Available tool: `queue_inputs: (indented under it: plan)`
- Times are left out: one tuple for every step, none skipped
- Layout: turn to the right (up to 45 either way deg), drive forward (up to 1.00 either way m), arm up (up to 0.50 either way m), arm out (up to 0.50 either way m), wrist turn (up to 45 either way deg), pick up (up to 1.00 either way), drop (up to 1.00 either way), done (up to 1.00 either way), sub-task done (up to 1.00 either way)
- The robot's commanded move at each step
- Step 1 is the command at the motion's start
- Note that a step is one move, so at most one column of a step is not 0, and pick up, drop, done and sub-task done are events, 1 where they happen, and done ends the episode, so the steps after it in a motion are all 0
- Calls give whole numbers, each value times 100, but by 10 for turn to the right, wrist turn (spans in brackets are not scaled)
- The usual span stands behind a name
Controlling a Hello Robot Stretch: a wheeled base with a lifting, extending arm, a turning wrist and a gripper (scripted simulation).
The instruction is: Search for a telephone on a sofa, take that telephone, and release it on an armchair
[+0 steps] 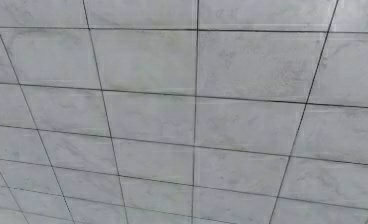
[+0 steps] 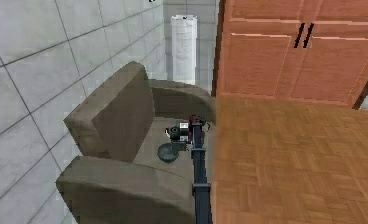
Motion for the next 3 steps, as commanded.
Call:
queue_inputs:
  plan:
    - [0, 0, -32, 0, 0, 0, 0, 0, 0]
    - [0, 0, 0, 0, 0, 0, 100, 0, 0]
    - [0, 0, 10, 0, 0, 0, 0, 0, 0]
